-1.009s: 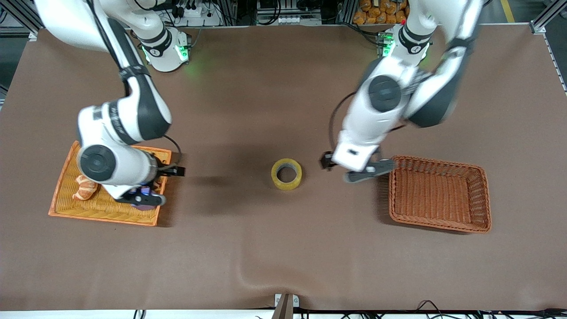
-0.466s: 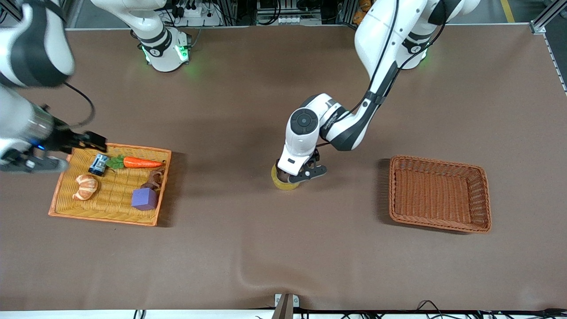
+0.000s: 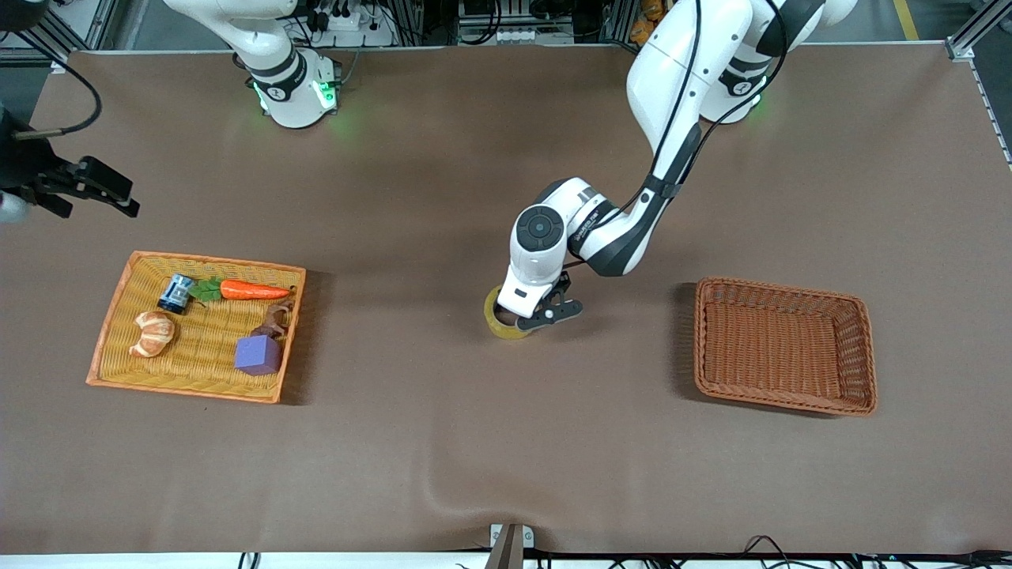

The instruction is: Transfer tape with both arms

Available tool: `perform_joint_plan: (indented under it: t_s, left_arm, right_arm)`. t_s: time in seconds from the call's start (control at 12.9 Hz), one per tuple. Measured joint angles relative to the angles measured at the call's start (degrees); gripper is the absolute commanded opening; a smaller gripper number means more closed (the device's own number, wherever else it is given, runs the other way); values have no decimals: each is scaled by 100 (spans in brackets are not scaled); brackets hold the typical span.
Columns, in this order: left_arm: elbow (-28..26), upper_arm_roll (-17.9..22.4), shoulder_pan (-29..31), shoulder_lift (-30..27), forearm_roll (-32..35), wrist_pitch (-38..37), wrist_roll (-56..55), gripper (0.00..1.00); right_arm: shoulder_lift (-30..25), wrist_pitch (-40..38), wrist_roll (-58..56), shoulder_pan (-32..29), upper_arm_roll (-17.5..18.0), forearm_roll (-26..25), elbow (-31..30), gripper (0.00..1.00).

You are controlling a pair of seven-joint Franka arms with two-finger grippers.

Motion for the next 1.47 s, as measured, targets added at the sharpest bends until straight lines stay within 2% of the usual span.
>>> perform_joint_plan:
  t_s: [0.31,0.47,0.7,0.85,1.01,1.16,1.32,1.4,1.47]
  left_arm:
    - [197,76,86,-75,173,-210,0,0]
    - [348,137,489,-579,267,-905,193,0]
    - [298,150,1533,-1700,291,-1788,1157,0]
    - [-191,132,2357,-2284,290,-1944,2013,0]
    - [-881,119,3120,-2586,289,-1754,3051,0]
    - [-1434,116,3834,-2628,288,-1256,4017,0]
    - [-1779,108,4294,-2469,288,-740,4410,0]
    - [-1887,102,4406,-2321,288,-495,4426,17]
    - [-1935,92,4460,-2157,288,-305,4431,84]
  right_arm:
    - [1,-36,199,-17,-124,58,106,100]
    - [1,-71,199,-17,-128,41,140,100]
    - [2,-228,202,-5,-125,-43,179,100]
    - [1,-229,201,7,-110,-145,265,100]
    - [3,-238,201,48,-83,-350,314,100]
    - [10,-241,201,64,-76,-392,316,100]
    - [16,-220,197,64,-82,-395,324,100]
    - [17,-213,196,66,-79,-395,332,100]
    - [18,-243,196,71,-73,-390,335,100]
